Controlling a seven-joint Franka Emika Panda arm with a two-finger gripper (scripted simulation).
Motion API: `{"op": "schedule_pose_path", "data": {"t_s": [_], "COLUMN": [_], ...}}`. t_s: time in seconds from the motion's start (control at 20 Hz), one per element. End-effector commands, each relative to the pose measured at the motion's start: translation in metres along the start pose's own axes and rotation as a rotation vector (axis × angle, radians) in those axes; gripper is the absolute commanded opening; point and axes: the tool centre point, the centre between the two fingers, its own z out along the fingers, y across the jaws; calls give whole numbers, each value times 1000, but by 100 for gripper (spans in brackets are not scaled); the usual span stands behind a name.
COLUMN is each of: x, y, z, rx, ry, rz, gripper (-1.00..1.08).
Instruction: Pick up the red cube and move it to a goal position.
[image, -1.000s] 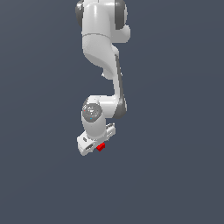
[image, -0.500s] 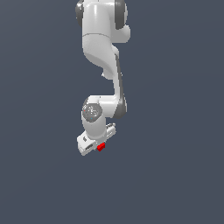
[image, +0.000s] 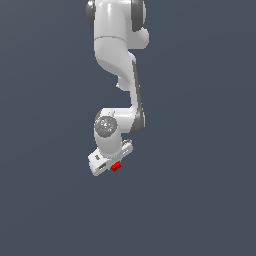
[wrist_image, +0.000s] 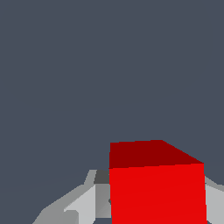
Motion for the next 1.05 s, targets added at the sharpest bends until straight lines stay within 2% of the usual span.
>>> {"op": "schedule_pose_path", "data": {"t_s": [0.0,0.6,1.0], "x": [-2,-24,-29], "y": [-4,-36,-43], "z": [-3,-23,-28], "rx": [-1,-1,-1], "ry": [1,1,1], "rz": [0,0,0], "gripper": [-100,-100,-100]}}
